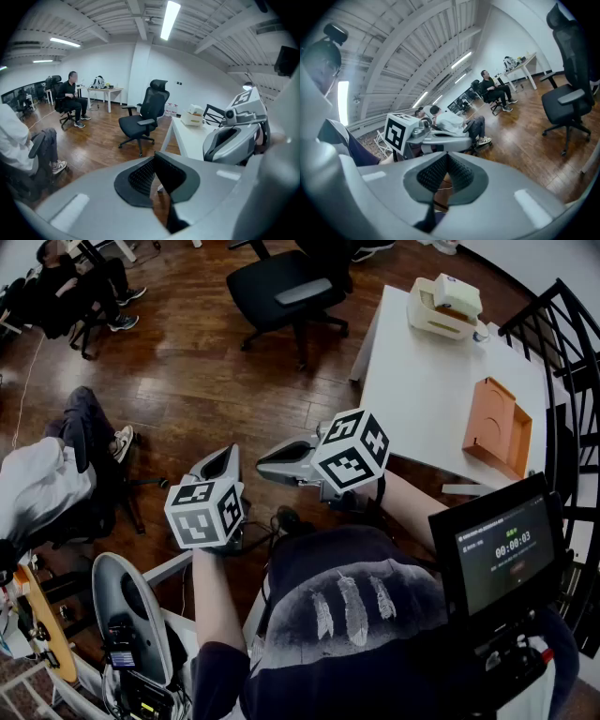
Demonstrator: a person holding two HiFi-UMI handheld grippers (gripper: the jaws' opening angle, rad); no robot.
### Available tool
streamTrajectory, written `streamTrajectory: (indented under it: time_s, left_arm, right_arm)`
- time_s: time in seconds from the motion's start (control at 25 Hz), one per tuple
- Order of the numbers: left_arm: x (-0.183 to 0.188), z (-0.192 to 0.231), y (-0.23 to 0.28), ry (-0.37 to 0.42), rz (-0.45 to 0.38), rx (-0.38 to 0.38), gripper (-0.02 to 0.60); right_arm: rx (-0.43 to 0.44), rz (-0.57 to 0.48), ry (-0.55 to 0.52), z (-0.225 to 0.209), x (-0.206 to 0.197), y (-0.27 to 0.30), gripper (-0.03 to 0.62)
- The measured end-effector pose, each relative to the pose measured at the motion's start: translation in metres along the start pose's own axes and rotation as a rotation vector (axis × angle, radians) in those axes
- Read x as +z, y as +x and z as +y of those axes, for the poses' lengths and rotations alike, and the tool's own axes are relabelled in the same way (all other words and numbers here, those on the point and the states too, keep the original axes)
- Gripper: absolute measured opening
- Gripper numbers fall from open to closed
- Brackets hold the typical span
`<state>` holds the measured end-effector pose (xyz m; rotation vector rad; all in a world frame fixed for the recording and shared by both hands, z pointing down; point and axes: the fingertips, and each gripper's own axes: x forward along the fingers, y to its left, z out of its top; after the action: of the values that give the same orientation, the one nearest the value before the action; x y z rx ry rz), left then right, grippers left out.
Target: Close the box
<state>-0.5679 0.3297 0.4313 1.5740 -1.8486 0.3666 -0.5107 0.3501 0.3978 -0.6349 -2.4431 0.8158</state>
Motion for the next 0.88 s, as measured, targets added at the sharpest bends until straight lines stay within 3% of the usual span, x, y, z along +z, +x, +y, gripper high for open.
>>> streamTrajectory:
  time_s: [0.24, 0.48, 0.64, 0.88]
  left_arm:
    - [0.009, -0.132, 0.040, 0.073, 0.005, -0.035, 0.015]
    - [0.016, -0.244, 0.089, 0.176, 0.030, -0.117, 0.015]
    - [0.033, -0.284, 0.111, 0.229, 0.053, -0.179, 0.015]
    - [0.046, -0.311, 0.167, 0.267, 0.081, -0.336, 0.015]
  right_arm:
    - [-0.029, -0.046, 0.007, -0.015, -0.030, -0.126, 0.005]
    - [-0.084, -0.081, 0.024, -0.033, -0.060, -0.227, 0.005]
    - [-0.115, -0.128, 0.056, -0.049, -0.055, -0.269, 0.005]
    - [-0.239, -0.153, 0.068, -0.093, -0.045, -0.303, 0.005]
